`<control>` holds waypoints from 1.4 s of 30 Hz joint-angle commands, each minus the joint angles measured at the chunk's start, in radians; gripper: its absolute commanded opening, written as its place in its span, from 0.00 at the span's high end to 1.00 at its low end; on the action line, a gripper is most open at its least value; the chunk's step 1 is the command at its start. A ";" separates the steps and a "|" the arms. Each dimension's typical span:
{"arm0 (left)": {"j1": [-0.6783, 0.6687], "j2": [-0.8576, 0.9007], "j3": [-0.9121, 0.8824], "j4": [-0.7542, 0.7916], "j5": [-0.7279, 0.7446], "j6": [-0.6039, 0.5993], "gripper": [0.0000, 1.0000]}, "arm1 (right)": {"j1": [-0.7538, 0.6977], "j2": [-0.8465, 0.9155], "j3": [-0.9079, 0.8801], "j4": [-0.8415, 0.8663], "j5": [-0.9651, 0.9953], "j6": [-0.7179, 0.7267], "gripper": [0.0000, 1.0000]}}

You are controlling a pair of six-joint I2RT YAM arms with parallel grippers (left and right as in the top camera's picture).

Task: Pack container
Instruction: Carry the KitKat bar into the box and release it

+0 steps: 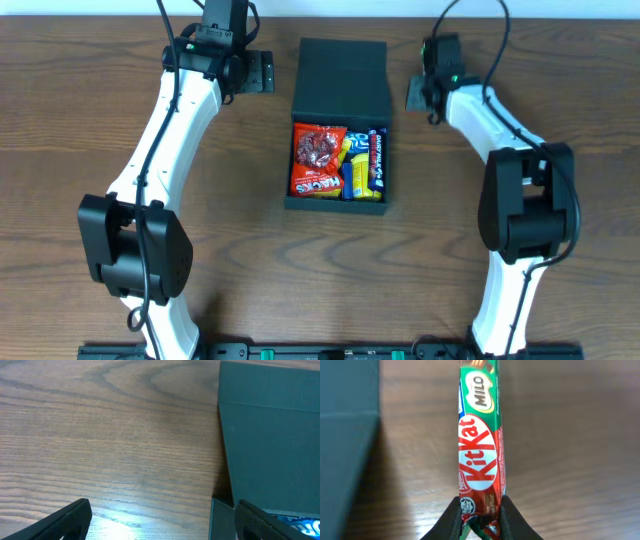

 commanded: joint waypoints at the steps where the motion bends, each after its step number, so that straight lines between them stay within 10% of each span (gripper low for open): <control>1: 0.006 -0.019 0.014 0.001 0.008 0.017 0.08 | 0.005 0.011 0.149 -0.105 0.005 -0.068 0.88; 21: 0.006 -0.019 0.014 0.008 0.008 0.017 0.09 | 0.140 -0.298 0.624 -0.796 -0.027 -0.071 0.97; 32: 0.007 -0.019 0.014 0.013 0.008 0.017 0.08 | 0.241 -0.549 0.188 -0.858 -0.136 0.273 0.98; 42: 0.007 -0.019 0.014 0.008 0.008 0.017 0.08 | 0.397 -0.547 -0.257 -0.550 -0.200 0.520 0.99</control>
